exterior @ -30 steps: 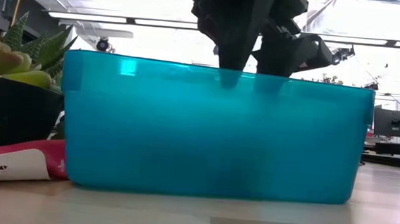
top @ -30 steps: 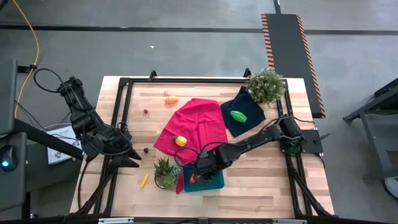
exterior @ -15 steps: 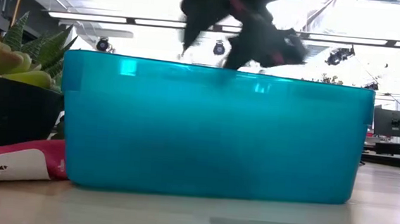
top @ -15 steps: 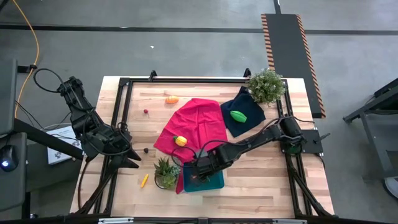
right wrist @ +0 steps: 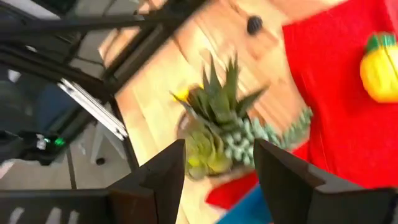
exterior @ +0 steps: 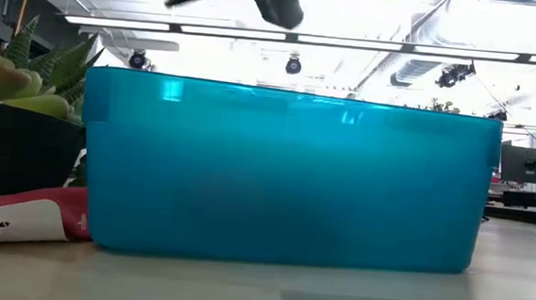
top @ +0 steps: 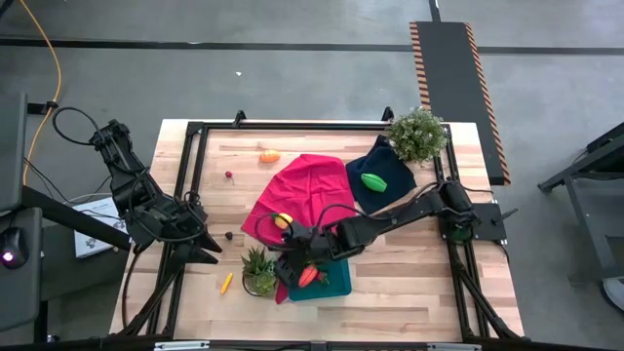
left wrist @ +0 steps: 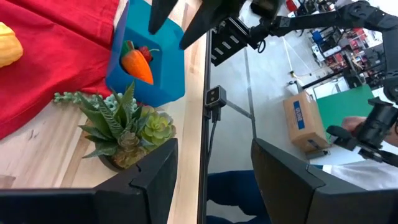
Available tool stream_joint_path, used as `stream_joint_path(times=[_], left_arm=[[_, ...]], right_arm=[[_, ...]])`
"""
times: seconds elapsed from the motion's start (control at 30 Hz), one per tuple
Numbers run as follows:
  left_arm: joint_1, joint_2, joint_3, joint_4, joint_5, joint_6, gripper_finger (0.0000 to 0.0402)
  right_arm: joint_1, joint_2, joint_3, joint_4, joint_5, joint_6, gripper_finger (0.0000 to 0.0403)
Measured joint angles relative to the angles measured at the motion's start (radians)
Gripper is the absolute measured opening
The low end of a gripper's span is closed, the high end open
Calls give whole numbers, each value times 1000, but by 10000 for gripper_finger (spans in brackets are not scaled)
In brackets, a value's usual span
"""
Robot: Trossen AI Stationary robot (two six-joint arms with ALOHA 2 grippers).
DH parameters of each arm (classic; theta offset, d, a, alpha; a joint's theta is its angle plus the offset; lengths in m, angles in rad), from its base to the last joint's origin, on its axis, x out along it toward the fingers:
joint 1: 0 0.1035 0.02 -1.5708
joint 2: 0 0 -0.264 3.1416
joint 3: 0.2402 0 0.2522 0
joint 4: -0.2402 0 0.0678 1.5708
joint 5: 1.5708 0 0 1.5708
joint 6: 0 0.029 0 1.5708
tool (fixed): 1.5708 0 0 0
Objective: Pick and placing Produce into tupperware
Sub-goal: Put the yellow croissant into the blue bin
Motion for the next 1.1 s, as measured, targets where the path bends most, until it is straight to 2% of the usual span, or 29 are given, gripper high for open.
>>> stream_joint_path(times=[0.6,0.83,1.1], left_arm=[[0,0,0,6,4,-1,193],[0,0,0,6,-34,0,193],[0,0,0,5,-34,-1,193]], right_arm=[[-34,0,197,-44,55,-270,176],[-41,0,324,-204,129,-359,114],[-46,0,443,-422,223,-370,47]])
